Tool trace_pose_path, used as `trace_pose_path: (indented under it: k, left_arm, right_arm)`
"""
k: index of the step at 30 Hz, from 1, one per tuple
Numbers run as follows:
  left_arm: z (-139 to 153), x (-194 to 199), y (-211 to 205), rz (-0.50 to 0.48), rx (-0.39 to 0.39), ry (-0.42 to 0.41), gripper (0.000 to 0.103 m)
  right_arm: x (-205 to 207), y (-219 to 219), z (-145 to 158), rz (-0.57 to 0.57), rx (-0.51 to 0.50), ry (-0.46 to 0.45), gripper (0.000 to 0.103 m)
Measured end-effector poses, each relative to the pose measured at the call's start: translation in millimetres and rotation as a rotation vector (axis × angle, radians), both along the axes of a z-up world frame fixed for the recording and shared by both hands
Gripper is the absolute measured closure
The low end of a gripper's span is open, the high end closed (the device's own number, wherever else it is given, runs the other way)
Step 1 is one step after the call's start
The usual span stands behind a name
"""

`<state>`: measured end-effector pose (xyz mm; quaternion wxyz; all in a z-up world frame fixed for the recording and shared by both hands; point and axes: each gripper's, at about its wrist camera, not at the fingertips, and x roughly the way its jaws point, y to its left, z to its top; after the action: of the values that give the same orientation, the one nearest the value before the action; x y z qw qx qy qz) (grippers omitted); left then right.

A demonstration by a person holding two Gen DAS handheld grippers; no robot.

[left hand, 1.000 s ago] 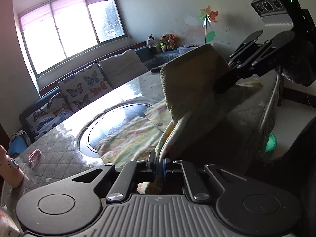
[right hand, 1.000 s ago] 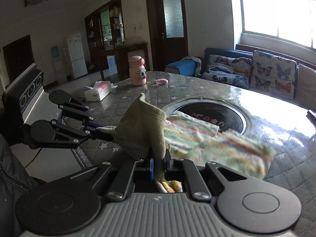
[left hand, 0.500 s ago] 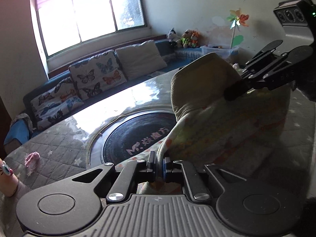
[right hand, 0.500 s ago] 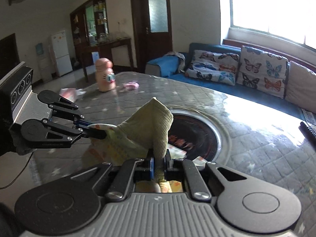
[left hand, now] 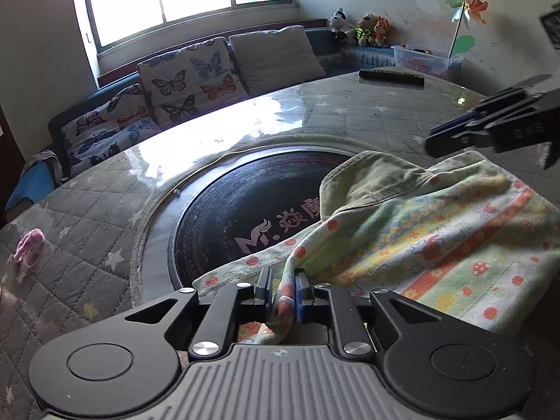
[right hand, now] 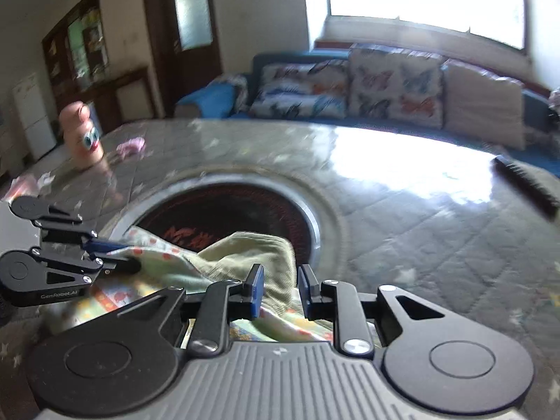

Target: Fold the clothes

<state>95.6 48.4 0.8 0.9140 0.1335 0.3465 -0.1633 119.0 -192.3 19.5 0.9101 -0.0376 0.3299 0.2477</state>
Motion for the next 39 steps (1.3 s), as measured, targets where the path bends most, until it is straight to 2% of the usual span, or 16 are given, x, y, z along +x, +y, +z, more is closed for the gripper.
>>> trace_pose_path:
  k: [2,4,8,12,18,21,28,30,33,34,37,39]
  left_arm:
    - [0.8,1.1,-0.8,0.004,-0.002,-0.002,0.087]
    - [1.6,3.2,-2.2,0.009,-0.003,-0.003,0.087]
    - [1.9,8.5,0.5,0.034,0.002,-0.006,0.081]
    - [0.3,14.7,5.0,0.072,0.012,0.0,0.077]
    - [3.7,14.3,9.7,0.107,0.024,-0.019,0.074]
    - [8.4,11.5,11.8,0.108,0.024,-0.037,0.074]
    - [12.2,5.3,8.8,0.057,0.018,-0.055,0.074]
    - [10.8,4.5,7.1,0.036,0.02,-0.049,0.074]
    - [6.6,7.3,3.2,0.012,0.031,-0.036,0.074]
    - [4.6,8.3,2.0,0.005,0.036,-0.031,0.075]
    - [-0.1,10.8,-0.2,0.007,0.06,-0.03,0.096]
    - [-2.4,10.9,-0.7,0.021,0.081,-0.047,0.098]
  right_arm:
    - [-15.4,-5.4,-0.1,0.017,0.022,-0.016,0.082]
    - [-27.4,-10.8,-5.0,0.026,0.022,0.013,0.082]
    - [-31.6,-24.8,-31.9,-0.047,0.003,0.07,0.082]
    - [-19.8,-41.8,-34.7,-0.146,0.025,0.04,0.082]
    - [-21.4,-50.9,-24.2,-0.189,0.01,0.002,0.08]
    - [-24.2,-60.3,-25.9,-0.233,-0.008,0.01,0.078]
    - [-18.7,-61.1,-38.8,-0.24,-0.005,0.061,0.078]
    - [-18.5,-58.1,-38.0,-0.232,-0.008,0.055,0.093]
    - [-18.0,-51.8,-28.5,-0.212,-0.019,0.015,0.097]
    - [-17.5,-49.7,-24.5,-0.206,-0.022,-0.001,0.097]
    - [-15.2,-46.3,-11.2,-0.199,-0.015,-0.059,0.098]
    - [-10.7,-46.5,-7.4,-0.211,-0.003,-0.083,0.098]
